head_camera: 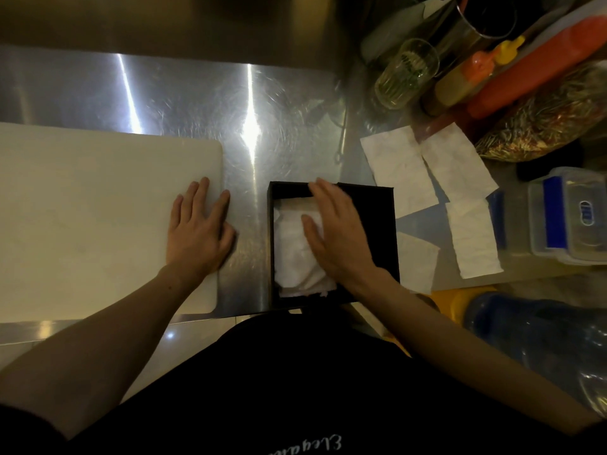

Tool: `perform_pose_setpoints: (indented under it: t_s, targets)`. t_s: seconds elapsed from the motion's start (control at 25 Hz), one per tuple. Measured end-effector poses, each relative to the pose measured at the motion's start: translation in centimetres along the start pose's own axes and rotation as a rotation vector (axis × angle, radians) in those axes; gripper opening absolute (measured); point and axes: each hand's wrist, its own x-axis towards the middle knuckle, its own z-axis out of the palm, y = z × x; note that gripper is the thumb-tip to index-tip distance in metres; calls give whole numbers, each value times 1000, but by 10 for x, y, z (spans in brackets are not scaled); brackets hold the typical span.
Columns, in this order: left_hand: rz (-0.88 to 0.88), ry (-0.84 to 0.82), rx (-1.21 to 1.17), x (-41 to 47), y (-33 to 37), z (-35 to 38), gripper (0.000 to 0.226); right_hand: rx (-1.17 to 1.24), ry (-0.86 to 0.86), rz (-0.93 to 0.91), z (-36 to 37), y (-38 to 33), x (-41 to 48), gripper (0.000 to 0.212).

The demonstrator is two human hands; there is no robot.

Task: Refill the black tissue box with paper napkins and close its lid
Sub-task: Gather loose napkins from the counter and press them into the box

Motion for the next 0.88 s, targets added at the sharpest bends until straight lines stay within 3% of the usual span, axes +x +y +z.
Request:
perform_pose_setpoints:
  t_s: [0.16,0.44,0.68,0.88]
  targets:
    - [-2,6,18,-1,3,0,59,126,192,210,-24,57,36,36]
    - [-39,-6,40,0,3,0,59,-4,137,570,-31,151,65,36]
    - [-43,-19,52,1,2,0,65,-63,80,646,-34,180,69,38]
    - [-54,-31,46,1,2,-1,65,-70,77,633,-33,184,70,26]
